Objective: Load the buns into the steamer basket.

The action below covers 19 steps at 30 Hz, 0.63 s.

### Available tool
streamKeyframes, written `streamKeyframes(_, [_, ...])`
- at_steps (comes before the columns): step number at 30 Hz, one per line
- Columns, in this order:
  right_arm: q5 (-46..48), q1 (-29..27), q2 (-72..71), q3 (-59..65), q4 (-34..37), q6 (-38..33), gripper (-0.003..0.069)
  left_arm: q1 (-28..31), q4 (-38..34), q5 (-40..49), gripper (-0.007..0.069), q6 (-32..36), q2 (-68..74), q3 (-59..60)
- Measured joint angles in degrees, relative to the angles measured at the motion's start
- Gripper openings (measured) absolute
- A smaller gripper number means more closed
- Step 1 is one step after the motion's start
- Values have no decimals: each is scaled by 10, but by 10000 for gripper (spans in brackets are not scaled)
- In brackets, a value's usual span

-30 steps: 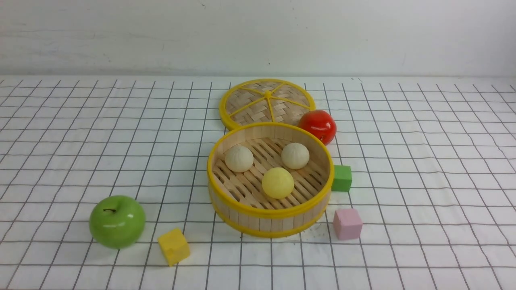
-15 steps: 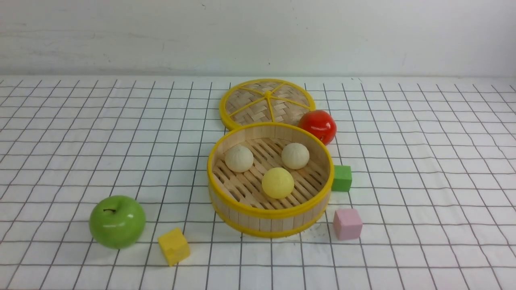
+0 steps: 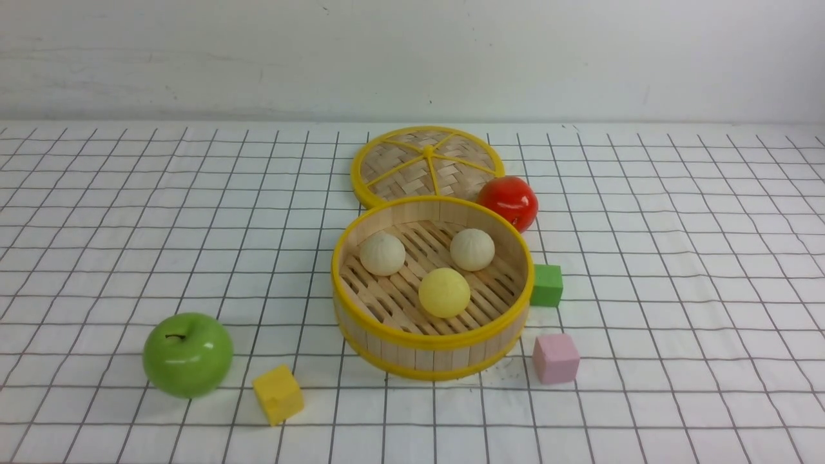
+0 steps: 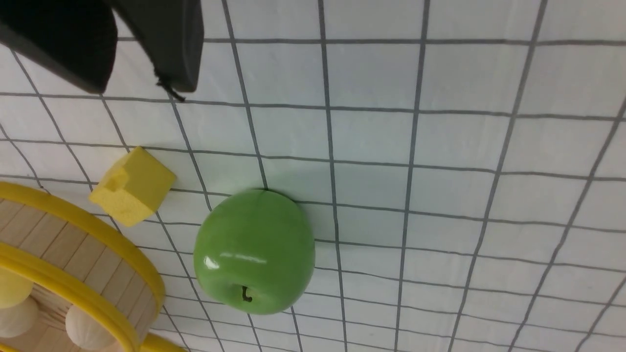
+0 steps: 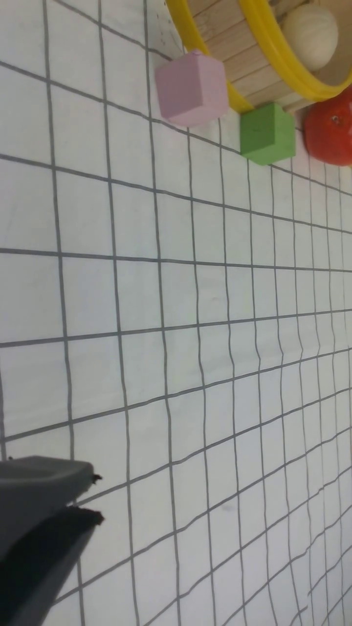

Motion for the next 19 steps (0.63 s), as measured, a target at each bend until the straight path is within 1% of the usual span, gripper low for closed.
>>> streamKeyframes(19, [0, 0, 0, 0, 0, 0, 98, 0, 0, 0, 204, 0, 0, 0])
